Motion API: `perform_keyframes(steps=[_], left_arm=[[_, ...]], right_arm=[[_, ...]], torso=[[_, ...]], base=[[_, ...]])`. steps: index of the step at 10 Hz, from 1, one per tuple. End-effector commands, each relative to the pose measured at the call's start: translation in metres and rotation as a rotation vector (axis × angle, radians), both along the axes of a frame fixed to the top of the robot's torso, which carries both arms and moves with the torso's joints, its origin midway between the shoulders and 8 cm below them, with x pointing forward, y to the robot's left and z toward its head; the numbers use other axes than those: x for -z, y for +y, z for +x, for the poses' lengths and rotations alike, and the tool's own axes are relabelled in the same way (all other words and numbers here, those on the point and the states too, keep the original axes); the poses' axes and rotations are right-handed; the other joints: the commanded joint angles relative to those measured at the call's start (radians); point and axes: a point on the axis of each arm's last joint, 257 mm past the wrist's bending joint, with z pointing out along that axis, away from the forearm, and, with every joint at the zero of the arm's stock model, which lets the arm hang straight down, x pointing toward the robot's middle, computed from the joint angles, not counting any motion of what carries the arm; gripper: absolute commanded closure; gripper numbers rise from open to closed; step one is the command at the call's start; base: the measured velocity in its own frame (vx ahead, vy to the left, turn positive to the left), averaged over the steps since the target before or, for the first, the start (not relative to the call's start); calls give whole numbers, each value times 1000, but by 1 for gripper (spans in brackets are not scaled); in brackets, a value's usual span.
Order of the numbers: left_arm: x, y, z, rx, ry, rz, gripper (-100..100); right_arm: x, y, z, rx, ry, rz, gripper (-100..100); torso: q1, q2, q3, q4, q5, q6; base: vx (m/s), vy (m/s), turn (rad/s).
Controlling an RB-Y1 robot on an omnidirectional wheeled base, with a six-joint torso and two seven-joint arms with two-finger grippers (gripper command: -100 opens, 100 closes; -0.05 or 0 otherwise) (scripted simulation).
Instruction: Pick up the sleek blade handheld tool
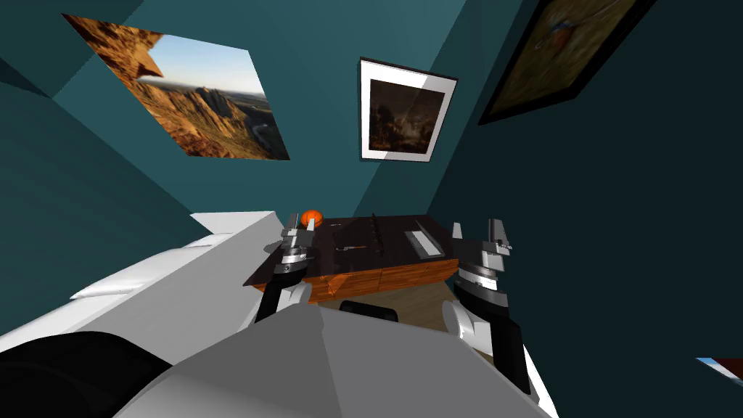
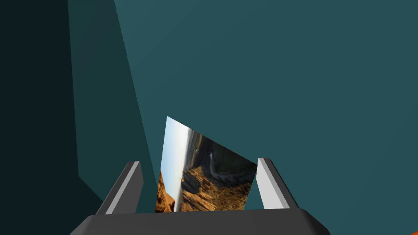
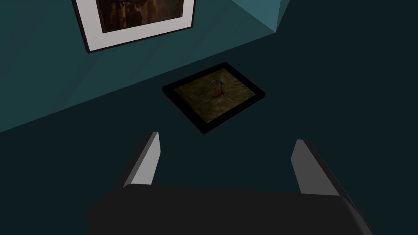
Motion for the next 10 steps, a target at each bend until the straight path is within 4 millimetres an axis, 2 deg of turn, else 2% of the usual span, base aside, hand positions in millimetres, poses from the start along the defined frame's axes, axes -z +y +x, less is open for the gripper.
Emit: perform_keyframes(steps=[1, 5, 10], left_arm=[[5, -3, 5, 19, 21, 21, -100], [36, -8, 31, 75, 124, 68, -100], [97, -3, 76, 120, 316, 88, -100]], right_arm=[[0, 0, 0, 0, 0, 0, 0], [0, 0, 0, 0, 0, 0, 0], [0, 0, 0, 0, 0, 0, 0]], torso=[[0, 0, 0, 0, 0, 0], [-1, 1, 0, 0, 0, 0], [-1, 1, 1, 0, 0, 0]], base=[[-4, -6, -62], [-15, -15, -128], [-23, -27, -198]])
